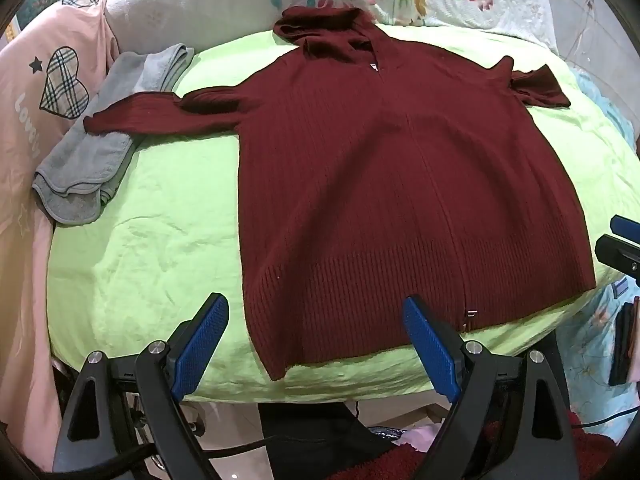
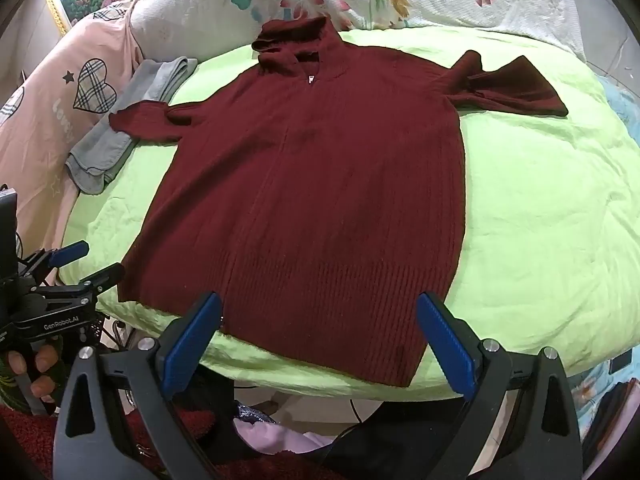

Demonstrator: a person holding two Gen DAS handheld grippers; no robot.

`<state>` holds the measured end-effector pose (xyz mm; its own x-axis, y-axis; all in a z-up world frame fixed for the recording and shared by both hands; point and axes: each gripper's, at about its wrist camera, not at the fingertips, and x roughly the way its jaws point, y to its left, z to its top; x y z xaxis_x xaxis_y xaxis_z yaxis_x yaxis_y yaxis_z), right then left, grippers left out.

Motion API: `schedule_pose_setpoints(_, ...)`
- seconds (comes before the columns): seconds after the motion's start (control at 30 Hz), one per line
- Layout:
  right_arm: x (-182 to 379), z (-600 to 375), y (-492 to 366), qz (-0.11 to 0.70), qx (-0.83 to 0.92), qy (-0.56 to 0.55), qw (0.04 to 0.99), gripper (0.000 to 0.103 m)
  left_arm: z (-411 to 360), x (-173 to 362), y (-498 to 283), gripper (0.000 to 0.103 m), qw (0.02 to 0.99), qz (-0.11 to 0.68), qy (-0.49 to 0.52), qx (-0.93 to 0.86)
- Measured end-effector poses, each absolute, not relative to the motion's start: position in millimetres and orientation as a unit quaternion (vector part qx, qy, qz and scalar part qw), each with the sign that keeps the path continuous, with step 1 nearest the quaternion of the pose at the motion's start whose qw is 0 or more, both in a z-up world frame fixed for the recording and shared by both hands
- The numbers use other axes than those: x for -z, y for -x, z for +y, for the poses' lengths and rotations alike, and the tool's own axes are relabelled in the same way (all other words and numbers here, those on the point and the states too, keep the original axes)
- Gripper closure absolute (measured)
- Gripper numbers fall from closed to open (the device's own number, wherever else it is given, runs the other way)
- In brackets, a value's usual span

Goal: Fold large clothes

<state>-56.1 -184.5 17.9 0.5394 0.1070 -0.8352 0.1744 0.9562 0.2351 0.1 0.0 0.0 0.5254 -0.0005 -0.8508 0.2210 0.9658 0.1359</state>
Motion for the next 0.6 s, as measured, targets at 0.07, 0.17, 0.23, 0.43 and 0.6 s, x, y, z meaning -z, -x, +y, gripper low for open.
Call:
schedule_pose_setpoints(0.07,-18.2,-184.2,55.7,0.480,0.019,-0.147,0.865,0.005,-0.1,0.3,-0.2,0.014,0.866,0.482,-0.114,0.064)
schedule_pose_setpoints(0.17,-18.0,-183.7,55.1,0.481,0.019,-0.147,0.864,0.005,-1.0,-0.3,-1.5,0.014,0.865,0.484,-0.116,0.063)
schedule_pose_setpoints(0.23,-17.6,-183.6,54.8,0.481,0.019,-0.148,0.864,0.005,-1.3,-0.4,-1.5,0.014,0.866,0.482,-0.114,0.065)
schedule_pose_setpoints(0.43,-25.2,-184.7,54.7,0.468,0.012,-0.159,0.869,0.005,-2.6,-4.0,-1.5,0.014,0.871,0.475,-0.102,0.070)
schedule_pose_setpoints(0.6,-21.7,-185.4,55.1,0.458,0.006,-0.163,0.874,0.005,-3.9,-11.5,-0.8,0.014,0.877,0.466,-0.092,0.077)
